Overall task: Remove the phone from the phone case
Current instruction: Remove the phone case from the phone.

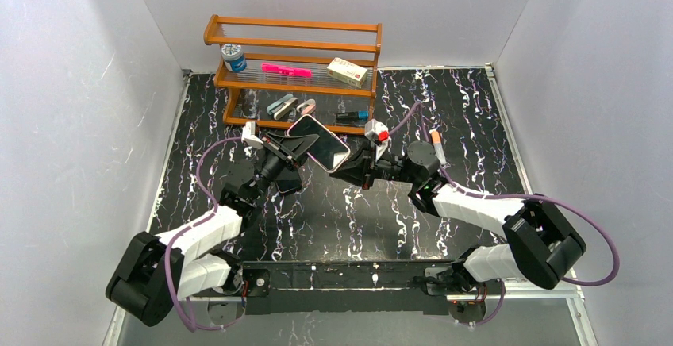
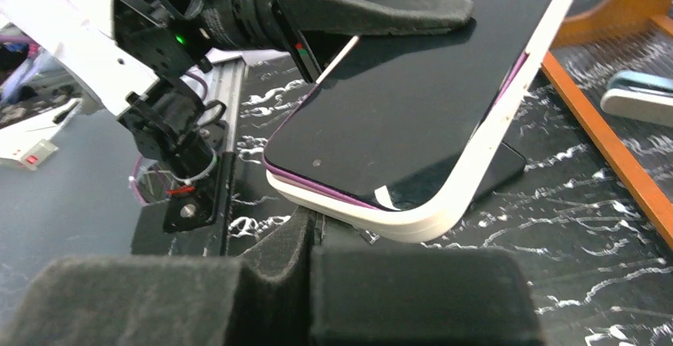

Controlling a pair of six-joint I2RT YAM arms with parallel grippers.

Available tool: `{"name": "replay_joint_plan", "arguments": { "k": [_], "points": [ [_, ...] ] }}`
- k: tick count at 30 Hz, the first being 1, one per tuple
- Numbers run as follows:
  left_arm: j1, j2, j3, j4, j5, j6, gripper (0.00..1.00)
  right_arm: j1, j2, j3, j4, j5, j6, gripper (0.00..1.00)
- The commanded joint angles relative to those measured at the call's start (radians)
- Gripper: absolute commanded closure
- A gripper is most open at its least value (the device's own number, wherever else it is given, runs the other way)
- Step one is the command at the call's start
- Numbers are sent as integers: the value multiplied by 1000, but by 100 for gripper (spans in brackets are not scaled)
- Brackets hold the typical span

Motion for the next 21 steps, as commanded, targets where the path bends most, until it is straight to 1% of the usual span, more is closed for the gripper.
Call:
{"name": "replay_joint_plan", "arguments": {
  "k": [1, 3, 6, 7, 10, 13, 14, 16, 21],
  "points": [
    [-17, -35, 58, -57, 74, 77, 100, 6, -35, 58, -51, 56, -152, 99],
    [-14, -47, 84, -121, 81, 145, 100, 5, -43, 58, -87, 43, -147, 99],
    [10, -68, 136, -240, 113, 260, 100, 0, -64, 56, -177, 6, -152, 83],
    [22, -75, 163, -307, 129, 299, 100, -5, -73, 54, -208, -8, -155, 78],
    [56, -93, 225, -447, 174, 432, 100, -25, -98, 33, -275, -57, -153, 59],
    [67, -97, 302, -604, 213, 584, 100, -34, -116, 31, -342, -97, -163, 46],
    [67, -97, 332, -649, 225, 644, 100, -36, -120, 35, -366, -106, -172, 43],
    [67, -95, 379, -719, 265, 705, 100, -43, -127, 41, -412, -122, -192, 39],
    [69, -78, 471, -807, 410, 850, 100, -65, -139, 68, -470, -178, -217, 31]
  ]
}}
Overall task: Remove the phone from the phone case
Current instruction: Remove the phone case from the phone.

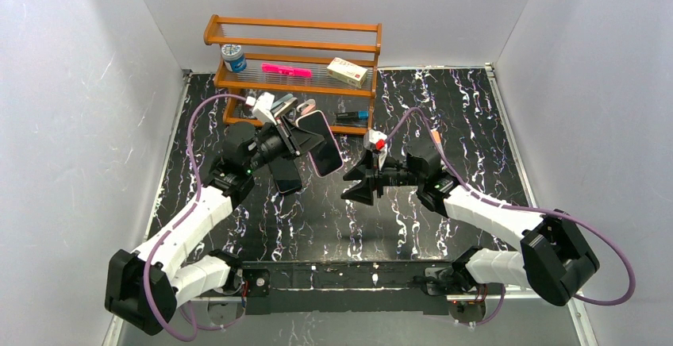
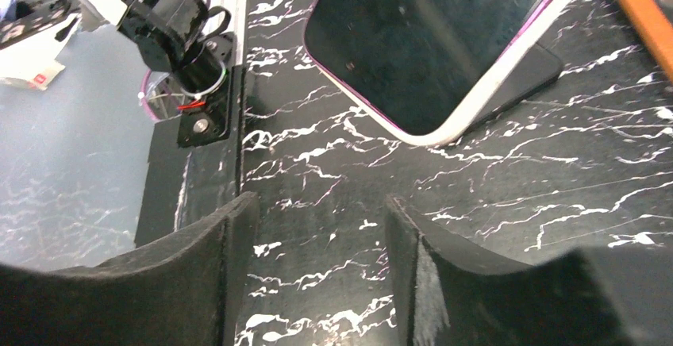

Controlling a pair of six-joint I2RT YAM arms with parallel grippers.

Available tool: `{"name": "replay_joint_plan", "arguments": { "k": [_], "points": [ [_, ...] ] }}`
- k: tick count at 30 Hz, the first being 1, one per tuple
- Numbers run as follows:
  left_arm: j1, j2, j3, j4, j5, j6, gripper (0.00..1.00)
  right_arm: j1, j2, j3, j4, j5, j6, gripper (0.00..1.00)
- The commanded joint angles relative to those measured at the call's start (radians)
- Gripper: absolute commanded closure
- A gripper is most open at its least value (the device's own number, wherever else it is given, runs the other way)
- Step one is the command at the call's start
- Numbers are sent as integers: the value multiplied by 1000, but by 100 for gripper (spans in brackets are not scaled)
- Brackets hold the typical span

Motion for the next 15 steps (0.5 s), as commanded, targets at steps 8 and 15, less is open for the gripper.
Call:
{"name": "replay_joint_plan", "arguments": {
  "k": [8, 15],
  "points": [
    [2, -9, 164, -75, 357, 266, 100, -19, 12, 152, -88, -125, -64, 28],
    [3, -8, 182, -57, 414, 307, 100, -20, 67, 237, -101, -209, -74, 33]
  ]
}}
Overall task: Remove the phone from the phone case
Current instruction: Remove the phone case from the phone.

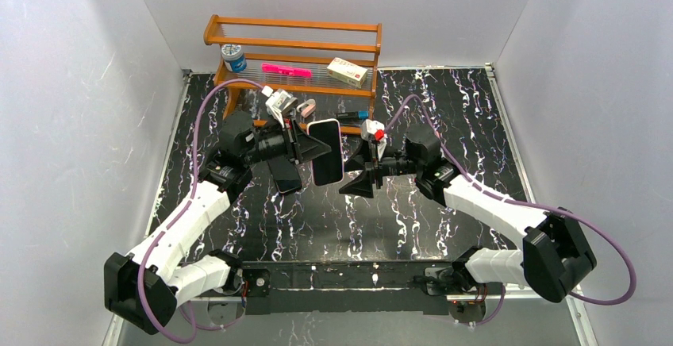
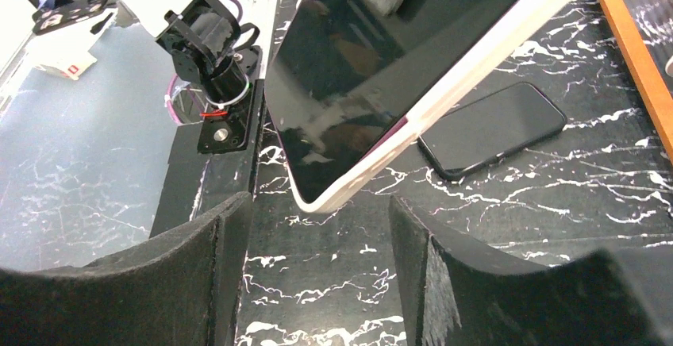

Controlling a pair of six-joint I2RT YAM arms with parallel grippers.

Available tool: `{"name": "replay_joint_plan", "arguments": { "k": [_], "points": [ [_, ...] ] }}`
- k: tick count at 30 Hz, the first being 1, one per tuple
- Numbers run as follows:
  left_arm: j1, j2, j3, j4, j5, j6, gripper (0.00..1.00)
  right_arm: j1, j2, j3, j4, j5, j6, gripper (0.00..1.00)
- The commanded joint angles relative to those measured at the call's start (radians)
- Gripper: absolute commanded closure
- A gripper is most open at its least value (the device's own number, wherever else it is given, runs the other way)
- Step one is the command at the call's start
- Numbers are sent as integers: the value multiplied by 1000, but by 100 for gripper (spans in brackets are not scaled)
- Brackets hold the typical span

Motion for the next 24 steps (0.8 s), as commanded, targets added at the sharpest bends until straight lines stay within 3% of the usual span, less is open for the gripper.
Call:
{"name": "replay_joint_plan", "arguments": {
  "k": [1, 11, 18, 24],
  "points": [
    [3, -11, 66, 51, 91, 52, 100, -4, 25, 83, -17, -89, -34, 34],
    [2, 4, 79, 58, 125, 79, 100, -4, 52, 137, -162, -164, -133, 42],
    [2, -5, 79, 41, 137, 97, 100, -4, 59, 150, -176, -175, -144, 52],
    [2, 0, 75, 41, 144, 102, 100, -4, 66, 158, -165, -182, -135, 54]
  ]
}}
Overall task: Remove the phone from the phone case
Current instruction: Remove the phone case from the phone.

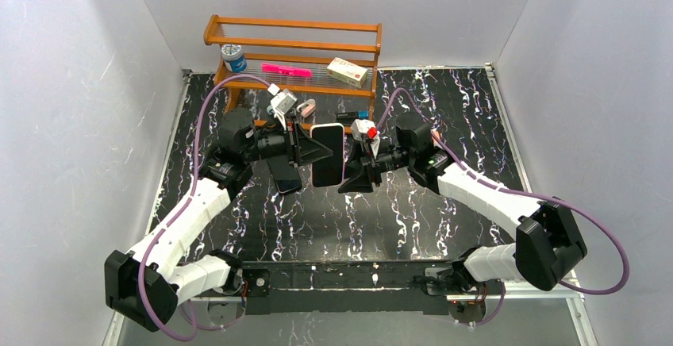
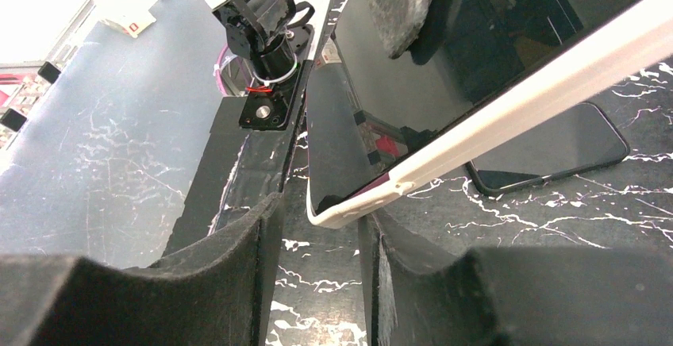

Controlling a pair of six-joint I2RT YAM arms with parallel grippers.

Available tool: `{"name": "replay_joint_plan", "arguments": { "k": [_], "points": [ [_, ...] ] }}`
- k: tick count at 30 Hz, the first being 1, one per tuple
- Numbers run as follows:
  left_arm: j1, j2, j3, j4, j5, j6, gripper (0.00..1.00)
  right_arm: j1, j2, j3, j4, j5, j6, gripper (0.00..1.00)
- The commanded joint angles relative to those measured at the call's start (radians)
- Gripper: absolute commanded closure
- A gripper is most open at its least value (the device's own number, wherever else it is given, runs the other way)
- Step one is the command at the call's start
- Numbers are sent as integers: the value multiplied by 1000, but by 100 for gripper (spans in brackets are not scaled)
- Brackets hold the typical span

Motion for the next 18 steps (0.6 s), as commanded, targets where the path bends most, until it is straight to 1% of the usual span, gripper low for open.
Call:
{"name": "replay_joint_plan", "arguments": {
  "k": [1, 3, 10, 11, 13, 15, 18],
  "points": [
    [2, -19, 45, 45, 39, 10, 100, -4, 8, 49, 22, -30, -6, 54],
    [2, -21, 43, 45, 38, 10, 100, -5, 12, 50, 19, -29, -9, 57],
    [2, -32, 49, 4, 34, 47, 100, -5, 31, 78, -67, -34, -67, 72],
    [2, -32, 54, -7, 32, 55, 100, -4, 37, 87, -93, -44, -83, 76],
    [2, -32, 60, -27, 32, 70, 100, -4, 43, 101, -128, -50, -106, 90],
    [2, -32, 67, -39, 32, 80, 100, -3, 45, 104, -135, -43, -110, 99],
    [2, -34, 69, -55, 36, 95, 100, -3, 42, 102, -128, -31, -119, 99]
  ]
}}
